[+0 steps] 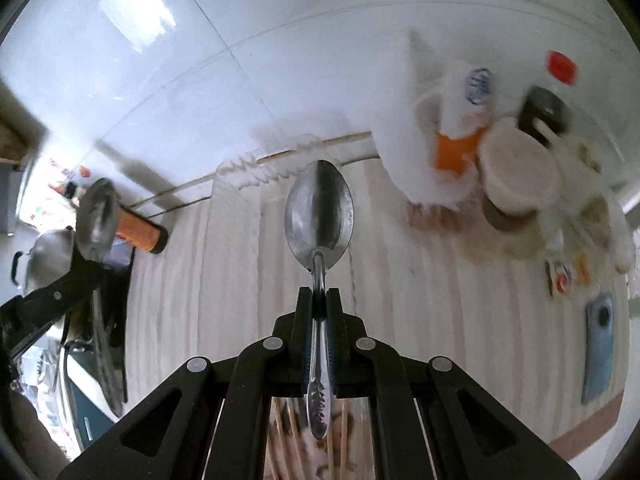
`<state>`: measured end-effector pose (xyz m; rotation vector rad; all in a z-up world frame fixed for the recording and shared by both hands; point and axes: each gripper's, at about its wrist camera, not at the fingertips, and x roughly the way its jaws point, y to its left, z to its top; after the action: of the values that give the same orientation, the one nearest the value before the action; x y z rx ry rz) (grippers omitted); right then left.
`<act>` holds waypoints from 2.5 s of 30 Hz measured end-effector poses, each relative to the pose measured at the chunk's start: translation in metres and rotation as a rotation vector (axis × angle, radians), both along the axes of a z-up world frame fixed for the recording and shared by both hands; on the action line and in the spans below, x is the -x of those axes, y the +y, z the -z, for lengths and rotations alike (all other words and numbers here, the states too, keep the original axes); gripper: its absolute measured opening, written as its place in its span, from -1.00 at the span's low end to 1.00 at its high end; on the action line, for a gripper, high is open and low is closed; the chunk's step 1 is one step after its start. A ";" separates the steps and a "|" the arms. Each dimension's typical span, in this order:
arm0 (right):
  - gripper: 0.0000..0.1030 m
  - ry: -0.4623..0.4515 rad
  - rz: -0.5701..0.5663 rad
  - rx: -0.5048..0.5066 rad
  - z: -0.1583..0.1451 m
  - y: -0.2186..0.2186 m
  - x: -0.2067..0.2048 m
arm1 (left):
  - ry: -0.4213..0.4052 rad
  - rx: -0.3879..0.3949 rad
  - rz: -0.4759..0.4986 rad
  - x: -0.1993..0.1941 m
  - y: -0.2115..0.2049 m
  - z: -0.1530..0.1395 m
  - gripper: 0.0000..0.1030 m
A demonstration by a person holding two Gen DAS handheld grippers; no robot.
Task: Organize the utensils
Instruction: 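Carry both spoons into the clear plastic basket with both tools, then open both tools to release the spoons in the basket, then grasp a green-banded chopstick with the left tool while the right tool grasps another chopstick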
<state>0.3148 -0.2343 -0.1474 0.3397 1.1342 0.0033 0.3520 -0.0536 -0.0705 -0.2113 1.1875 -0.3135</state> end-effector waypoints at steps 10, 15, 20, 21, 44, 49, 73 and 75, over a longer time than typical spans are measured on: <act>-0.78 0.134 -0.035 0.022 0.051 0.005 -0.055 | 0.160 -0.069 0.040 -0.049 -0.017 0.058 -0.96; -0.39 0.092 -0.007 0.042 0.034 -0.002 -0.041 | 0.072 -0.177 0.025 -0.033 -0.004 0.039 -0.78; -0.07 0.011 0.041 0.098 0.009 -0.017 0.003 | -0.085 -0.294 -0.029 0.011 0.019 0.018 0.30; -0.05 0.003 0.048 0.104 0.008 -0.020 0.007 | -0.121 -0.315 -0.048 0.020 0.024 0.015 0.56; -0.63 0.237 0.014 -0.021 0.148 -0.018 0.163 | 0.302 -0.326 0.055 0.157 0.043 0.200 0.15; -0.63 0.257 -0.023 -0.060 0.158 -0.002 0.160 | 0.268 -0.361 0.051 0.159 0.038 0.200 -0.76; -0.85 0.384 -0.082 0.232 0.164 0.030 0.163 | 0.259 -0.365 0.056 0.164 0.053 0.206 -0.91; -0.85 0.389 -0.087 0.238 0.164 0.031 0.160 | 0.257 -0.365 0.060 0.165 0.052 0.205 -0.90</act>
<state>0.1552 -0.2035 -0.3115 0.0779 1.5170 -0.1255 0.1867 -0.0011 -0.2759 0.1059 1.4834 -0.1187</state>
